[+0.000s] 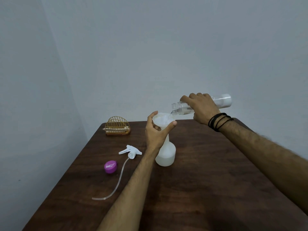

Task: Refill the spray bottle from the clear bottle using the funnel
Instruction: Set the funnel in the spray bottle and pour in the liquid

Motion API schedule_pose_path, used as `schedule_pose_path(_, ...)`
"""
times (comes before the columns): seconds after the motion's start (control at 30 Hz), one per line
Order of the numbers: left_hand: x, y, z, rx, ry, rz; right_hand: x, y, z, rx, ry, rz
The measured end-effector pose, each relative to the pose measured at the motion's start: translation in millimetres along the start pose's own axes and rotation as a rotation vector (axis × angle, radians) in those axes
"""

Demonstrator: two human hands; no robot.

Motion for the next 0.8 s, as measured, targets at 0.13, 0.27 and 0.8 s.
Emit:
schedule_pose_path(0.13,0.1,-0.5,-1.1,0.001,-0.002,-0.002,0.0,-0.7,0.2,-0.004,0.004,-0.005)
schedule_pose_path(0.27,0.2,0.2,-0.9,-0.002,0.003,-0.005,0.0,-1.4,0.0,-0.008,0.003,-0.014)
schedule_pose_path(0.8,1.3,0.2,-1.1,0.012,-0.040,-0.005,-1.8,-2.2,-0.3,-0.014,0.029,-0.032)
Point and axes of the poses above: each hand's wrist, its own y-axis away from the middle knuckle, its own x-axis out of the palm, z = x × y, the point moved 6 cm from there along -y, towards the middle knuckle, and after that the axes turned 2 degrees about -z, right-handed, at the moved point
